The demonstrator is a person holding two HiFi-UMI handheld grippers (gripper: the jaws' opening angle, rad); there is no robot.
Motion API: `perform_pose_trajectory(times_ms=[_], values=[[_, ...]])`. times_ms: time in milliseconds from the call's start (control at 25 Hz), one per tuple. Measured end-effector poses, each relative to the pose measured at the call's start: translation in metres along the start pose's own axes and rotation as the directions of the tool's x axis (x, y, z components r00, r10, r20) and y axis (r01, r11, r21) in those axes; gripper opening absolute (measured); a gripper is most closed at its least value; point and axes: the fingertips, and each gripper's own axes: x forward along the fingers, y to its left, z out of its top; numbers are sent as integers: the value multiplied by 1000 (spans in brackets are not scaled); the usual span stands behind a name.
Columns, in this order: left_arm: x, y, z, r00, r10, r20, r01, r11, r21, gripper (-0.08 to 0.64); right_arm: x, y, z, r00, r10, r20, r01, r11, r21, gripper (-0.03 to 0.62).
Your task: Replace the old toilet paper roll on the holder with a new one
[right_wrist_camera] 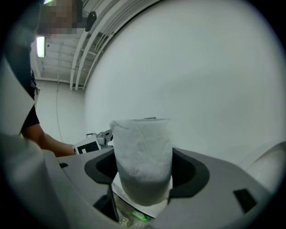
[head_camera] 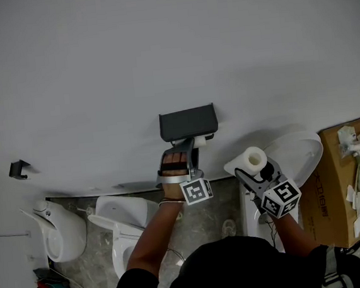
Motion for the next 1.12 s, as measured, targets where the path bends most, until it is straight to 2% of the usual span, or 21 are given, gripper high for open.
perform_pose_trajectory(times_ms=[400,760,880,1120], values=[[-1,1,7,1000,11,17,-11,1000,3,178,-4,-5,3,1000,-21,17,21,1000,13,318],[11,-3,44,998,31,59,-33,999,34,176,-22,-34,16,995,-74,70,73,997,20,318],[14,-3,56,996,54,72,-59,997,57,176,-31,-49,20,990,-98,99,92,994,66,318],[18,-9,83,992,47,121,-55,996,68,176,-52,-78,23,977,-171,124,158,981,112,318]])
